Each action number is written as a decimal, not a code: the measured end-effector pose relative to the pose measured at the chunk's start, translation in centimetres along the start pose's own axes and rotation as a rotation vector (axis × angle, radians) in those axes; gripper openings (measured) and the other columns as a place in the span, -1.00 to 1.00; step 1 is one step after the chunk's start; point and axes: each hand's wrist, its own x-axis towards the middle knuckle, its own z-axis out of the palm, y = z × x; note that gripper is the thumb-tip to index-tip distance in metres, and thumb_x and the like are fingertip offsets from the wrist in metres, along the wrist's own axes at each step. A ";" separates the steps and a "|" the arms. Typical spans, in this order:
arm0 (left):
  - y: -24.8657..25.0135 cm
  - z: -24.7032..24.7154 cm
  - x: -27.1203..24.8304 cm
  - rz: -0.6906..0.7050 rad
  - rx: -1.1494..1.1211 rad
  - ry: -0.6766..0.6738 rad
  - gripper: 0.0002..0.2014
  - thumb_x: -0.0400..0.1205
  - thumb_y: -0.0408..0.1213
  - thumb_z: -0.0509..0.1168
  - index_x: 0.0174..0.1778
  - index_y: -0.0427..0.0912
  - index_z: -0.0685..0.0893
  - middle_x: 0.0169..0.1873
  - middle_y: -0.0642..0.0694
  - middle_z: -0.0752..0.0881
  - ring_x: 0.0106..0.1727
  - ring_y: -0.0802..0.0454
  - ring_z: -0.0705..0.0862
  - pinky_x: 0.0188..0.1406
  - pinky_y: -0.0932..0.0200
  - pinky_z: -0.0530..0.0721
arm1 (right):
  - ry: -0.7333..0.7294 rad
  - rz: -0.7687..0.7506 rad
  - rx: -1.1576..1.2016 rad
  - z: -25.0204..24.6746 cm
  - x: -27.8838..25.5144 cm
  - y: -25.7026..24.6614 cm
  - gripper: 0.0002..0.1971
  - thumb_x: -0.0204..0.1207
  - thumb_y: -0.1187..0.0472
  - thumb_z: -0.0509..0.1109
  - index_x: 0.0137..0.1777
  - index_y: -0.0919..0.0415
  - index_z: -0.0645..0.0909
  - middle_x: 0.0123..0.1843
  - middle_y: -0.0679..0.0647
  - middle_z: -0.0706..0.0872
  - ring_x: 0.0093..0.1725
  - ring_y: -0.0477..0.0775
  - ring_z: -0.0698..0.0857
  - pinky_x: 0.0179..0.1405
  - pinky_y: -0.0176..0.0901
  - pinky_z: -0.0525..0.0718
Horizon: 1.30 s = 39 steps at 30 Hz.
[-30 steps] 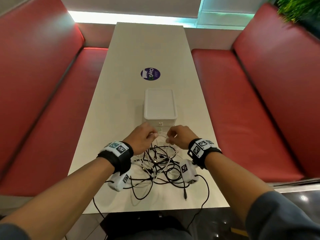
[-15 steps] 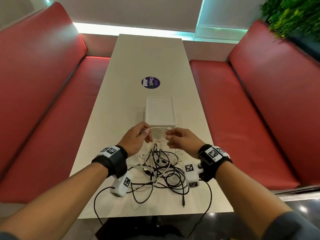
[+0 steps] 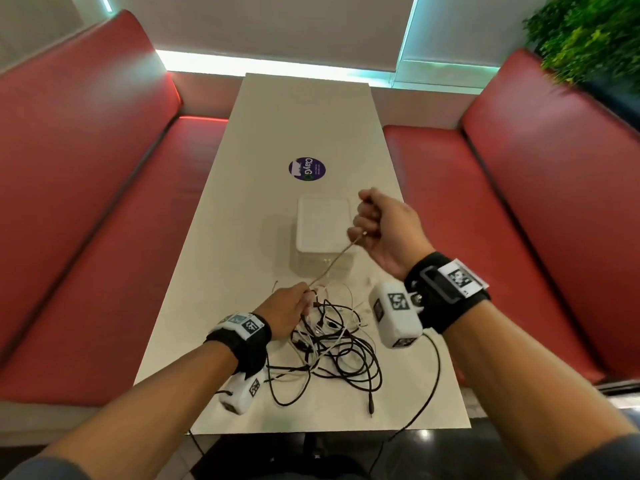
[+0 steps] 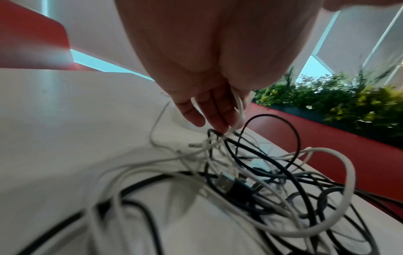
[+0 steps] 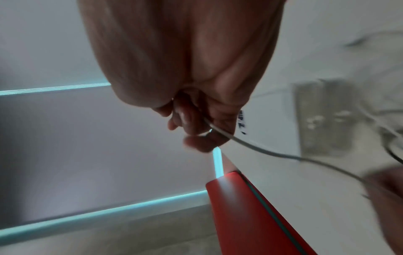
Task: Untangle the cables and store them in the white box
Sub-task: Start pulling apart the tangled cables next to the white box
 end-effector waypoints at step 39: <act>3.8 -3.9 -0.2 0.078 0.124 0.165 -0.57 0.84 -0.03 -0.06 -0.26 0.05 0.59 -0.44 0.17 0.60 -0.38 0.14 0.59 -0.31 0.36 0.41 | -0.347 -0.201 -1.376 -1.6 -0.2 6.9 -0.68 0.84 0.05 0.08 0.05 0.20 0.59 -0.17 -0.03 0.69 -0.25 -0.08 0.61 -0.25 -0.22 0.52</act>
